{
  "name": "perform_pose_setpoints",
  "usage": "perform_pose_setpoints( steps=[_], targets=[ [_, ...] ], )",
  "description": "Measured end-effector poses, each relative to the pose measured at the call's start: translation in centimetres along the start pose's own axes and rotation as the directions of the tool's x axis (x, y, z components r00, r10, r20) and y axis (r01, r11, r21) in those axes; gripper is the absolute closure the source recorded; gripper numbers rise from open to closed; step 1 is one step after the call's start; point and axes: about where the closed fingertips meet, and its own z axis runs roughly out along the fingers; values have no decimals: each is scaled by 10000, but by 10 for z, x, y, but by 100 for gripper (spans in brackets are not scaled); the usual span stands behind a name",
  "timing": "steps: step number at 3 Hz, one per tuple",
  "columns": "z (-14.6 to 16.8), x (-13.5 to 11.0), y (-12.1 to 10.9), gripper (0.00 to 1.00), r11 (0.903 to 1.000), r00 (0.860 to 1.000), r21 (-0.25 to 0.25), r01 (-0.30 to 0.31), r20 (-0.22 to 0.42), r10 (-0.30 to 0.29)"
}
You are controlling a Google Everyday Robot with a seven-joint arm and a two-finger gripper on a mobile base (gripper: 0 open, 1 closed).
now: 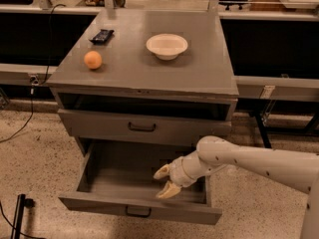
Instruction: Open middle drawer
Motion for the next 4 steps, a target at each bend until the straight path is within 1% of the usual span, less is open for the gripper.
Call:
perform_pose_setpoints(
  steps=[1,2,3,4],
  targets=[
    [0,25,-17,69,9981,9992,512,-339,-181,349],
    [13,53,-20,93,9940,9940,653,-881,-589,919],
    [44,78,-11,100,9879,9836,48,-1549,-928,1546],
    [60,83,-6,100,9831,9804,-473,-1767,-972,1716]
  ],
)
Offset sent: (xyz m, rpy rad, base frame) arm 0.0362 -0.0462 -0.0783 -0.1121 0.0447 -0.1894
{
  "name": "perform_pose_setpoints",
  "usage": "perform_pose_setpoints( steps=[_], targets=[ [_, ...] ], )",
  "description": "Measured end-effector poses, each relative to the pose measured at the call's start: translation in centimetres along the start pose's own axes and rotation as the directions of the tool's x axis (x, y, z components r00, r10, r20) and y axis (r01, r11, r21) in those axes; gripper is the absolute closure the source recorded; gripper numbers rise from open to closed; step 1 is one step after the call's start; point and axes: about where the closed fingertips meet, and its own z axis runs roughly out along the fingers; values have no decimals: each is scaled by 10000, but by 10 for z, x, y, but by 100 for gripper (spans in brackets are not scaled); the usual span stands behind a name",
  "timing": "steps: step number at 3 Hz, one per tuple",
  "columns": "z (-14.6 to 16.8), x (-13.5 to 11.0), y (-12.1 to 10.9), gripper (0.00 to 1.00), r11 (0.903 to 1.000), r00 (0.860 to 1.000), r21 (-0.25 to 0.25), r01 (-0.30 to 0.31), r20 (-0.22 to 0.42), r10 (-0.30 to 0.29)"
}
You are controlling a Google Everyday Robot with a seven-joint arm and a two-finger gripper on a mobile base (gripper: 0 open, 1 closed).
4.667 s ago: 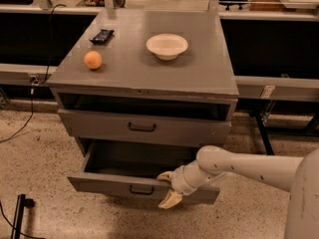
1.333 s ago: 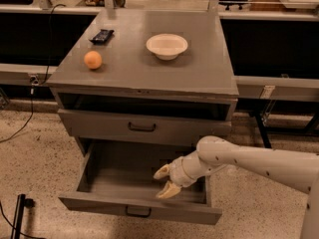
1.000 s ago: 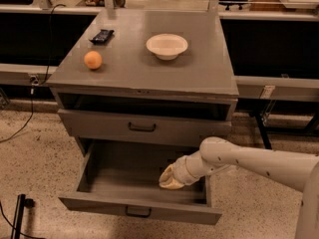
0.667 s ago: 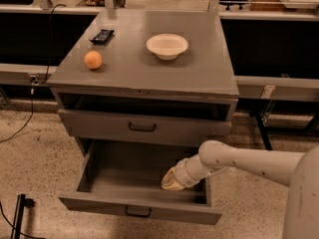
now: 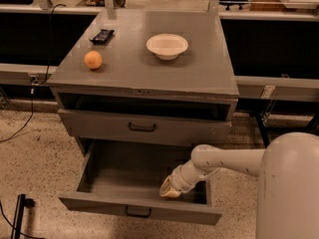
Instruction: Open middle drawer
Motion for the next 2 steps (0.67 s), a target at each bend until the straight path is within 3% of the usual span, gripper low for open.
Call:
perform_pose_setpoints(
  steps=[2],
  targets=[
    [11,-33,46,100,9889,9951,-1344,637,838,-527]
  ],
)
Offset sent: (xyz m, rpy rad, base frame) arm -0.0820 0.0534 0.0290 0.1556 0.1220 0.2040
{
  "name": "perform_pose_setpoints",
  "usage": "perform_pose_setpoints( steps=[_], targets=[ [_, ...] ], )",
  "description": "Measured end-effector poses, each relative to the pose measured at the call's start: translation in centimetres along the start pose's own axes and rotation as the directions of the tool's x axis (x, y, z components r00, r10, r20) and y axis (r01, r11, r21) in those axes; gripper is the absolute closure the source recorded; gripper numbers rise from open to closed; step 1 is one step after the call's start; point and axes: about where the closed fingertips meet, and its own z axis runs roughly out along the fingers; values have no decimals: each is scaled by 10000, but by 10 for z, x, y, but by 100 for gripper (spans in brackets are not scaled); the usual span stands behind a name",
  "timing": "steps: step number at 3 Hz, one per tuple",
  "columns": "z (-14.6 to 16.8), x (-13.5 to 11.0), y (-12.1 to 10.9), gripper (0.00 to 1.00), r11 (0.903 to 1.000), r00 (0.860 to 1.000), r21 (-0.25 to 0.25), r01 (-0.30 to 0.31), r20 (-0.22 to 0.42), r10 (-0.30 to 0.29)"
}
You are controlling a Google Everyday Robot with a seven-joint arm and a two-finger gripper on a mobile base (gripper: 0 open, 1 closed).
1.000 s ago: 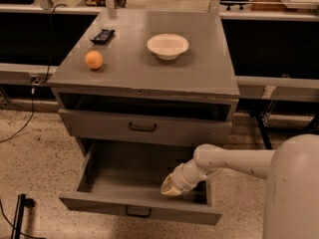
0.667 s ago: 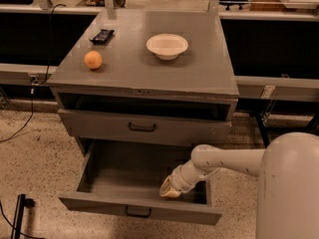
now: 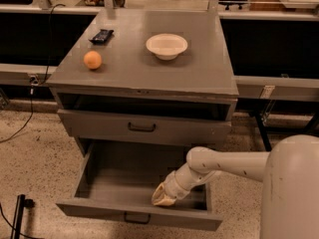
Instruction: Open middle drawer
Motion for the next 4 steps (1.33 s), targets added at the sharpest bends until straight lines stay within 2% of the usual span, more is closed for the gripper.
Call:
perform_pose_setpoints(
  steps=[1,2,3,4],
  targets=[
    [0,0,0,100,10000,10000,0,0,0,0],
    [1,-21,22,100,9987,9983,-420,287,520,-265],
    [-14,-39,23,100,9987,9966,177,477,671,-488],
    [-28,-47,11,100,9935,9952,1048,450,815,-536]
  ],
)
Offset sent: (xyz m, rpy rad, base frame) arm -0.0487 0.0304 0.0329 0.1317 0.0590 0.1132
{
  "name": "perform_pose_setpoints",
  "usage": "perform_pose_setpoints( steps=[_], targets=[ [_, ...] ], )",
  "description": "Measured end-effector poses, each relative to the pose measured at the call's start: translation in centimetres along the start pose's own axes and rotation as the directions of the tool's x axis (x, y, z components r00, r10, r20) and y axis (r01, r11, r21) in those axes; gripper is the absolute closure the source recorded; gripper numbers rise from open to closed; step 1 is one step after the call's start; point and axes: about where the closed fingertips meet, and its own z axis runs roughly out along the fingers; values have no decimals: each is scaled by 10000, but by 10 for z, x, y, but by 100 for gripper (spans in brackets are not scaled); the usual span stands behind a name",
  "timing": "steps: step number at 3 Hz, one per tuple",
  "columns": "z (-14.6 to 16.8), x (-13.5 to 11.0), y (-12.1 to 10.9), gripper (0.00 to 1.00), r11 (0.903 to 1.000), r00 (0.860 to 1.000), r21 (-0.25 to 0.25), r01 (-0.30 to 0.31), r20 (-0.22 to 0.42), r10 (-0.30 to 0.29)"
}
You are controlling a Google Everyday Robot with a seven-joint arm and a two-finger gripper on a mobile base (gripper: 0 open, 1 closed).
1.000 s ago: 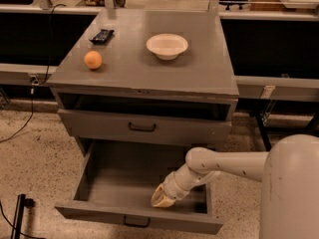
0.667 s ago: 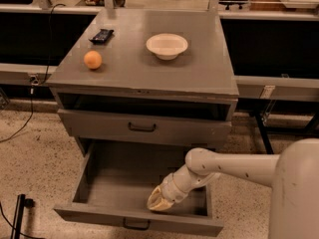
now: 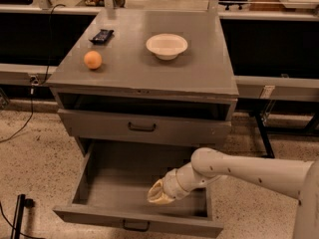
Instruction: Open middle drawer
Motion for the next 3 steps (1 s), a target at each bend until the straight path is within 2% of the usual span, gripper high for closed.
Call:
perform_pose_setpoints(
  steps=[1,2,3],
  targets=[
    [-15,-1,1,82,9895,9970,1227,-770,93,764],
    [-16,5,-14,59,9763,9964,1998,-834,29,846],
    [-14,4,-14,36,9771,9965,1959,-824,38,833]
  ],
)
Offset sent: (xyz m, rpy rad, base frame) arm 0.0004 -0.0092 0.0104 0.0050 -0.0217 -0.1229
